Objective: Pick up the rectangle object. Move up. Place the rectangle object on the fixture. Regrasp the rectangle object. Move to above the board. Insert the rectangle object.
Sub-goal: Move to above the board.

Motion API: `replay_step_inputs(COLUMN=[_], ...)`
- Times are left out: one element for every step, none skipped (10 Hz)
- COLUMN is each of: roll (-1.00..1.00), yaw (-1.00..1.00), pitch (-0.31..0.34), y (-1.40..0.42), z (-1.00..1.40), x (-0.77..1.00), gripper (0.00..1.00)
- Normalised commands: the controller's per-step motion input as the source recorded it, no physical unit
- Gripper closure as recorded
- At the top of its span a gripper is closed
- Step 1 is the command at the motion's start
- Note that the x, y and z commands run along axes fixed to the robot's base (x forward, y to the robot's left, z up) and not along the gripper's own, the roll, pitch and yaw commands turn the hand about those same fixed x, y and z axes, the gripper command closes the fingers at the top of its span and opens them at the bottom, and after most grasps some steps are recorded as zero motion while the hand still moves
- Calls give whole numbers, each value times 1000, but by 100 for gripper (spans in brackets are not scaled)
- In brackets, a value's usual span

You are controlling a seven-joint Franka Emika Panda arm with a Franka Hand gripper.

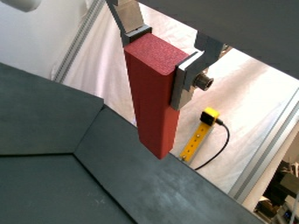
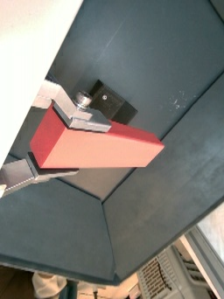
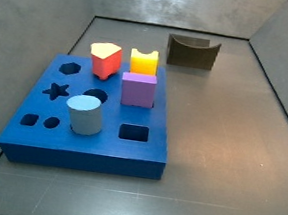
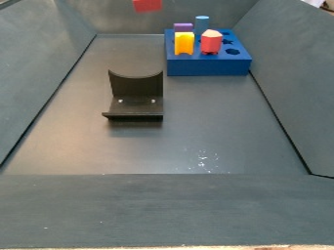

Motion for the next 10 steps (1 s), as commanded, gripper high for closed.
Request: replay_step_inputs(roll=[-30, -31, -36, -36, -1000, -1000, -1000, -1000, -1000, -1000], yaw=[72, 69, 65, 64, -1, 3, 2, 2, 1, -1], pitch=[67, 70, 83, 90, -60, -76, -90, -96, -110, -120], y=[-45, -41, -29, -25, -1000, -1000, -1000, -1000, -1000, -921], z=[779, 667, 387, 278, -63, -60, -61, -84, -76, -67], x=[-1, 7, 16, 16, -585, -591, -634, -653, -682, -666], gripper=[100, 100, 100, 100, 100, 100, 100, 100, 100, 100])
